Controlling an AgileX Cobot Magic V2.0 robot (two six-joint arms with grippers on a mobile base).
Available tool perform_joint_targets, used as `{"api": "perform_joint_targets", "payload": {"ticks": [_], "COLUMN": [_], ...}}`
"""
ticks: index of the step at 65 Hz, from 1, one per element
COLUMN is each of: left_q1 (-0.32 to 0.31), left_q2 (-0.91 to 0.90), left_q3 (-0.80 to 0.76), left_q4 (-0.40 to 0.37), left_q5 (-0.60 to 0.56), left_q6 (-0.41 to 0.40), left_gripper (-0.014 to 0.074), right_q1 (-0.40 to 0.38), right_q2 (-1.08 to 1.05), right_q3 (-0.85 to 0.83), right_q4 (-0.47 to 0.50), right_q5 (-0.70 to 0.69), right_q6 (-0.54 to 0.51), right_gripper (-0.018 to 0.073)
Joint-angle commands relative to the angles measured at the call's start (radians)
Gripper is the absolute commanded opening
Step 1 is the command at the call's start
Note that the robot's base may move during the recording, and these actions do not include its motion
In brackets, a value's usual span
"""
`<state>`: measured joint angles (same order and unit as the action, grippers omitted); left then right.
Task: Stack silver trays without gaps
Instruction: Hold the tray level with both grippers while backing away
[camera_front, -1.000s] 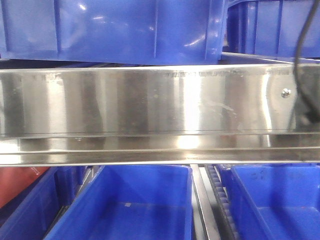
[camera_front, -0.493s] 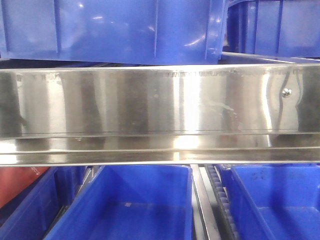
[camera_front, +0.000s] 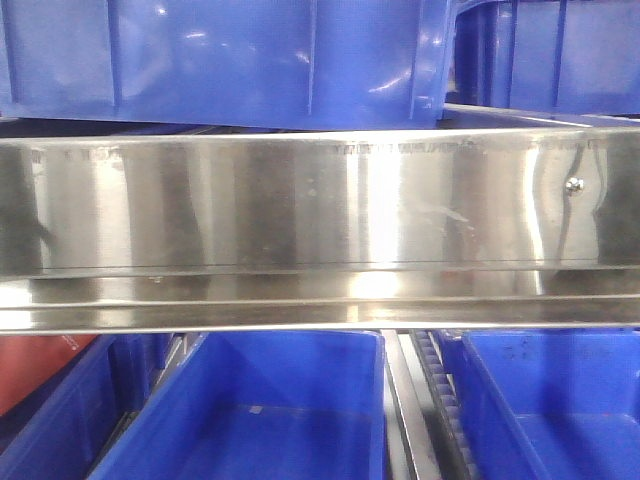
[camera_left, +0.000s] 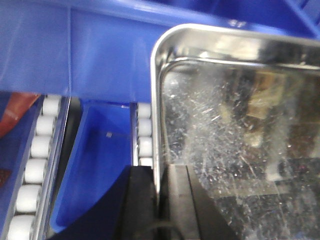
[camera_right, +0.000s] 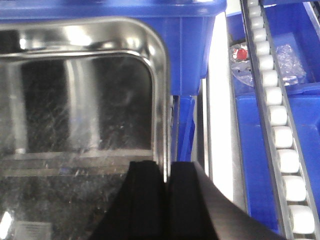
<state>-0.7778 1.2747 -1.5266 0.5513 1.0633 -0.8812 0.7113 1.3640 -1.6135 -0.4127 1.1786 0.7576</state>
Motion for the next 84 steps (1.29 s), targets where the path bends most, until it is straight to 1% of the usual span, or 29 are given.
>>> {"api": "perform_joint_targets", "payload": {"ticks": [1,14,23,33,49,84], "left_q1": [-0.006,-0.006,-0.006,-0.006,-0.006,-0.006], "left_q2": [-0.010,0.034,0.069,0.071,0.071,0.071], "left_q3": [-0.034,-0.099,-0.148,-0.150,-0.150,-0.150], "left_q4": [0.020,0.020,0.020,0.022,0.022,0.022], "left_q5": [-0.019,0.016,0.014,0.010,0.010,0.011], "left_q6": [0.021,0.069,0.070,0.070,0.070,0.070], "left_gripper": [-0.0016,-0.0016,-0.0016,-0.0016,-0.0016,-0.0016], "right_q1": [0.002,0.002,0.002,0.002,0.002,0.002], "right_q2": [-0.010,-0.009,0.003,0.013,0.012,0.012], "right_q3": [-0.019,-0.112,-0.126,-0.128,-0.128,-0.128], "right_q4": [-0.039,-0.039,-0.039,-0.039,-0.039,-0.039], "right_q5": [-0.010,0.002,0.008,0.008,-0.038,-0.035], "right_q6": [-0.023,-0.040,-0.042,-0.042,-0.042,-0.042], "right_gripper": [-0.0077,-0.0077,-0.0077,-0.0078,-0.0078,-0.0078]}}
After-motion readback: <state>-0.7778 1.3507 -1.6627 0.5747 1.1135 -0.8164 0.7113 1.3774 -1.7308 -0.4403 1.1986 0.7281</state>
